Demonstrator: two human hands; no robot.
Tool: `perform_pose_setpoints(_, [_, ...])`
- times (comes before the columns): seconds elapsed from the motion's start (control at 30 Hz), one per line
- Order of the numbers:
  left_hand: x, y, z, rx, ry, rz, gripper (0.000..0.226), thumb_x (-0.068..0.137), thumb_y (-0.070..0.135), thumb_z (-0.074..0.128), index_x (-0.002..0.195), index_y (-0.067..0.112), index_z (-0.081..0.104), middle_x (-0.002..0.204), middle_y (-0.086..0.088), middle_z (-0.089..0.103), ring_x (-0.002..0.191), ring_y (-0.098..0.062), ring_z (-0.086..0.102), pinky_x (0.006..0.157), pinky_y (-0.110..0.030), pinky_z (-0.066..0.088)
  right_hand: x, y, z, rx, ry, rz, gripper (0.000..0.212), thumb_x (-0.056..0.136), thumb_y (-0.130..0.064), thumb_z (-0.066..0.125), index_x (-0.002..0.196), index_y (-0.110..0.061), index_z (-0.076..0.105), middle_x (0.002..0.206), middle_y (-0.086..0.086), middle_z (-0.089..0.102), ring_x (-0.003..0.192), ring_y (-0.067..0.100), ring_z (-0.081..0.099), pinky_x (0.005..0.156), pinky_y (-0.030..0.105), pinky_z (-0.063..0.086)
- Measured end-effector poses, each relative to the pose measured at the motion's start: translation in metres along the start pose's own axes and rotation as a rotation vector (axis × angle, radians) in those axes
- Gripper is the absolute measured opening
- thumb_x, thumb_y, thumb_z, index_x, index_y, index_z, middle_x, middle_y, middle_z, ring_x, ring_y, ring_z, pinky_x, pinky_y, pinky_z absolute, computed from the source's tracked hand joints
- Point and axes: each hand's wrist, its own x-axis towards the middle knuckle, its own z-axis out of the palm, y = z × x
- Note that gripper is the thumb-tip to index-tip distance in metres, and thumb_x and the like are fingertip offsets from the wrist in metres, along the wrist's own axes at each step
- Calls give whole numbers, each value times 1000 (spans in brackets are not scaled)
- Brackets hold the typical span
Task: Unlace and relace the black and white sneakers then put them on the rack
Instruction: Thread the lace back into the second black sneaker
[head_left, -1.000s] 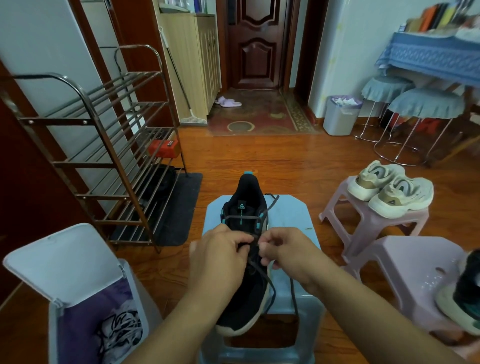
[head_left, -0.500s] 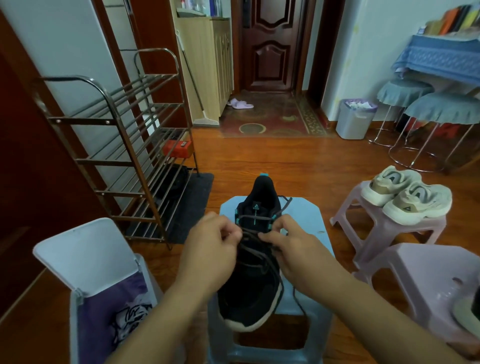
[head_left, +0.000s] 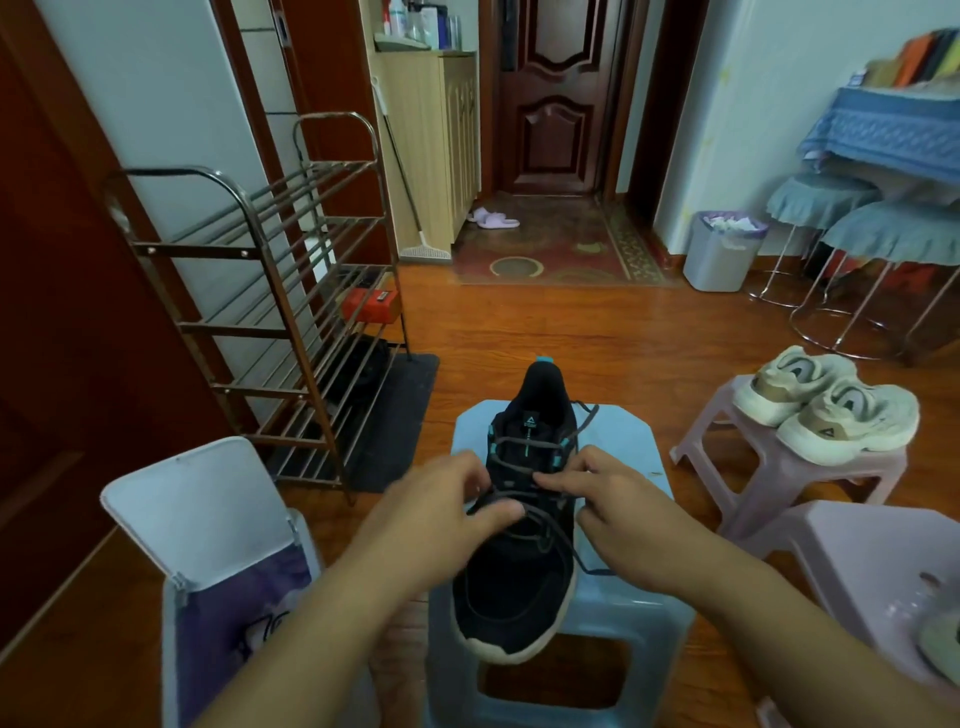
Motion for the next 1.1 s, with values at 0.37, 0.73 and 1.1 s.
perform_pose_setpoints(0.37, [2, -78, -58, -585, 624, -400, 8, 104, 27, 55, 99, 26, 61, 98, 1, 62, 88, -16, 58, 77, -41, 50, 3, 9, 3, -132, 44, -21, 43, 103, -14, 43, 139, -32, 58, 106, -14, 44, 107, 11, 42, 100, 23, 37])
perform_pose_setpoints(0.73, [4, -110, -71, -966, 1179, -608, 9, 99, 30, 61, 95, 24, 56, 97, -3, 60, 87, -19, 55, 77, -38, 47, 9, 5, 4, -103, 26, 21, 45, 103, -7, 40, 136, -28, 63, 117, -7, 52, 122, 17, 45, 105, 22, 35])
perform_pose_setpoints(1.1, [-41, 22, -45, -851, -436, 169, 16, 94, 17, 71, 81, 25, 69, 72, 3, 62, 61, -12, 53, 57, -24, 39, -15, -39, -18, 852, -171, -107, 52, 94, -42, 62, 145, -36, 50, 141, -7, 59, 134, 11, 52, 110, 36, 41])
